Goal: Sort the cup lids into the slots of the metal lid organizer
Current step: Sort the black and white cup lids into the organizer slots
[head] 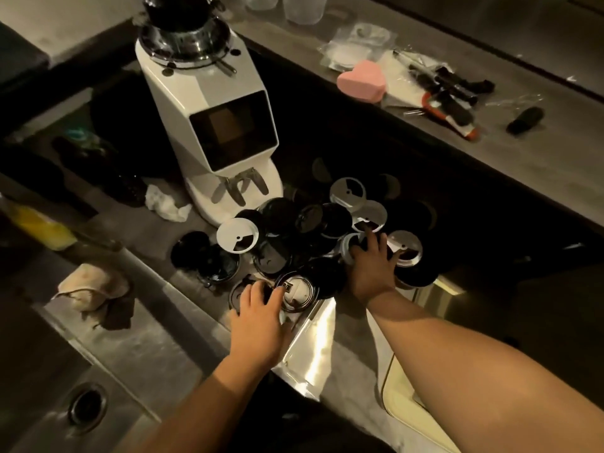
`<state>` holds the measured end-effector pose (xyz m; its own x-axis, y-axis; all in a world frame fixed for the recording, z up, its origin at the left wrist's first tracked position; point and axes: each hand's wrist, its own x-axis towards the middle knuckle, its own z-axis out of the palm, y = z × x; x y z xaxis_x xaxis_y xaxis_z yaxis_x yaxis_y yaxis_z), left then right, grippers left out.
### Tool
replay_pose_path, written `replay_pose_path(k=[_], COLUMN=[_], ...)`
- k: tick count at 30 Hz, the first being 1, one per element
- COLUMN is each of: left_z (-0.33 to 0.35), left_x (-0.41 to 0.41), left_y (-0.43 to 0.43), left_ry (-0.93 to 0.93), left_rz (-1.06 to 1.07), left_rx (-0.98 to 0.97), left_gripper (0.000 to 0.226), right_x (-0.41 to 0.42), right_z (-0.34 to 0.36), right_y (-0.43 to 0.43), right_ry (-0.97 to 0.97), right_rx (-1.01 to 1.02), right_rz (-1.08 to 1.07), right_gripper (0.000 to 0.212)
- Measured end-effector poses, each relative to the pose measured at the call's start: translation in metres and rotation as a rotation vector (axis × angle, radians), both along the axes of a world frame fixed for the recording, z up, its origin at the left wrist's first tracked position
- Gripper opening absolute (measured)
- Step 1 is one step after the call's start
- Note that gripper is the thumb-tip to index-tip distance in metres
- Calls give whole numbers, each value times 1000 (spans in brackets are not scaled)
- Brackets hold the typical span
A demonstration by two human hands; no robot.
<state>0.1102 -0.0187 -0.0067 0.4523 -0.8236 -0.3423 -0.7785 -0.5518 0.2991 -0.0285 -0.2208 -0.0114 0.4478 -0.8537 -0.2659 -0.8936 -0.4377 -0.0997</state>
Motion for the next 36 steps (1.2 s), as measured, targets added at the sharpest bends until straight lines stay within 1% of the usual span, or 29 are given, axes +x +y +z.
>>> replay_pose_path(k=[2,4,6,7,8,9,10,11,12,14,16,18,19,20,22,24,25,26,28,30,31,34,36], left_z=[-3,-7,-10,-10,-10,-11,-10,-7,-1,23,48,72,88,106,147,184,198,212,232,247,254,268,275], left_x=[-4,-6,-10,-12,-13,-13,-14,-13,-13,-16,-21,-29,-35,-42,-60,-78,-86,-94,-110,-124,-133,-161,-181], left_y=[-11,-23,-32,-36,-38,-40,-43,-46,-48,-54,-59,-62,-64,-65,-65,-62,-61,-59,-56,-53,-52,-48,-47], left_ry=[-68,-82,-79,-57,-28,-4,4,21,66,218,302,423,528,661,978,1236,1334,1411,1507,1559,1592,1723,1794], left_rz=[-17,-39,-75,-86,-82,-69,-45,-18,11,77,115,194,257,335,496,543,541,525,497,495,497,498,489], left_rx=[14,55,64,31,-32,-107,-183,-261,-346,-478,-545,-588,-608,-629,-682,-719,-734,-744,-758,-733,-713,-663,-624], left_gripper=[66,60,51,43,32,22,15,10,8,5,6,8,10,13,18,20,18,23,45,48,48,46,43], right_x=[-2,-7,-13,-15,-19,-21,-23,-24,-25,-30,-40,-56,-64,-72,-85,-101,-109,-117,-135,-155,-166,-199,-218], right_z=[-6,-5,5,13,17,26,35,48,59,80,109,137,151,167,195,222,235,248,271,289,295,307,314], right_y=[3,7,10,14,18,24,28,34,39,50,61,70,75,78,85,96,101,105,114,122,125,133,140], right_ry=[-125,-239,-217,-188,-241,-351,-526,-668,-804,-1034,-1175,-1288,-1329,-1368,-1425,-1486,-1536,-1588,-1670,-1716,-1736,-1799,-1819], right_rx=[0,-1,-50,-83,-117,-148,-143,-113,-28,158,293,365,391,414,433,468,494,526,587,614,627,682,705], right_rz=[-52,-104,-69,-59,-106,-201,-338,-469,-599,-767,-868,-917,-927,-927,-897,-839,-822,-828,-840,-821,-821,-824,-818], right_gripper=[43,42,43,41,37,33,31,29,27,21,20,16,15,19,30,33,33,34,28,9,3,21,27])
